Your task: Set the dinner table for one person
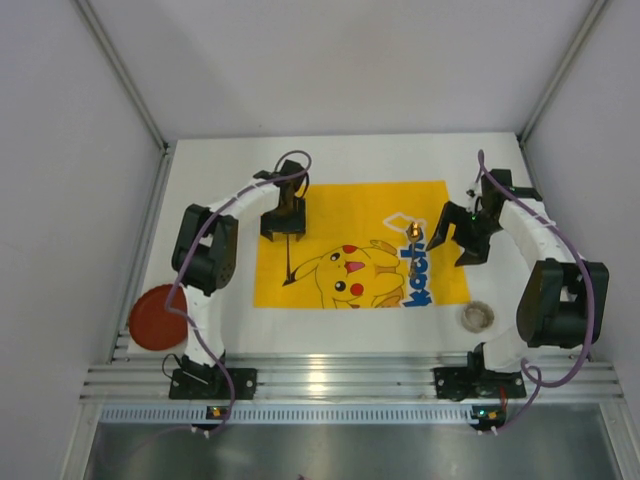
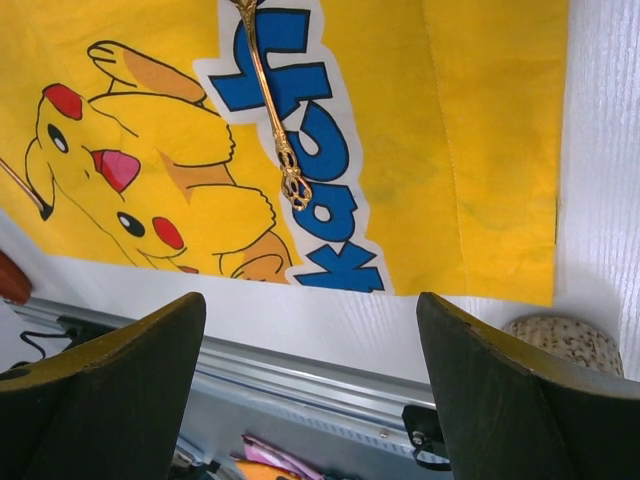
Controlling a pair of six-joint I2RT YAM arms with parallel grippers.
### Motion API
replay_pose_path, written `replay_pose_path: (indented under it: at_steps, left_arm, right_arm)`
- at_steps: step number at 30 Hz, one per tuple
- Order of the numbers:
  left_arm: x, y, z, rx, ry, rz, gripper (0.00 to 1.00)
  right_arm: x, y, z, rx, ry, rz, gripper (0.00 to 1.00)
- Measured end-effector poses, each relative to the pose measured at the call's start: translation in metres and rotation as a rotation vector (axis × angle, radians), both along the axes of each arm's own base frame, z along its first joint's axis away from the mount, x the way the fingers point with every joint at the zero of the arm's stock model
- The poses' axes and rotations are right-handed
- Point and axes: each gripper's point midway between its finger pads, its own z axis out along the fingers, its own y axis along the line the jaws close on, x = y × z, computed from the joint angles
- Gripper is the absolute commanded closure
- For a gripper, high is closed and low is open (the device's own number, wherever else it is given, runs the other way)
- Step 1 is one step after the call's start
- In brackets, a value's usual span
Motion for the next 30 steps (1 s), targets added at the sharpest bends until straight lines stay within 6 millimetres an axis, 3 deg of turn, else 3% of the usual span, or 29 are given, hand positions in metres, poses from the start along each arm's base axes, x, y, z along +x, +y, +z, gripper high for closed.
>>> replay_pose_path:
  at_steps: [2,6,9,10,13,15,18,22,25,28,30]
  left_arm:
    - [-0.002,0.008,0.005,0.025,-0.015,0.017,0.21]
    - [-0.023,0.043,0.036,0.074,-0.057,0.088,0.28]
    - [-0.043,0.099,0.064,0.108,-0.092,0.237,0.27]
    - [-0.052,0.124,0.068,0.125,-0.097,0.303,0.22]
    - [-0.093,0.198,0.062,0.207,-0.055,0.509,0.14]
    - [-0.122,0.225,0.047,0.256,0.013,0.589,0.12]
    - [-0.152,0.238,0.031,0.29,0.117,0.63,0.11]
    - [-0.154,0.249,0.025,0.253,0.131,0.693,0.13]
    - [-0.154,0.258,0.012,0.213,0.144,0.746,0.21]
    - [-0.161,0.257,-0.004,0.182,0.185,0.763,0.37]
    - [-0.159,0.255,-0.006,0.16,0.179,0.766,0.37]
  right_arm:
    - [0.0,0.0,0.001,0.0,-0.001,0.0,0.13]
    - [-0.001,0.001,0.001,0.001,0.001,0.002,0.13]
    - [-0.002,0.004,0.001,0.001,0.002,0.013,0.13]
    - [-0.003,0.005,0.001,0.002,0.004,0.018,0.13]
    - [-0.005,0.012,0.001,0.002,0.006,0.041,0.13]
    - [-0.007,0.018,0.001,0.002,0.008,0.061,0.13]
    - [-0.011,0.023,0.001,0.002,0.019,0.084,0.13]
    - [-0.019,0.023,0.001,-0.006,0.044,0.097,0.13]
    - [-0.025,0.02,0.004,-0.017,0.048,0.104,0.13]
    - [-0.029,0.019,0.011,-0.024,0.029,0.109,0.13]
    - [-0.032,0.018,0.015,-0.03,0.016,0.108,0.13]
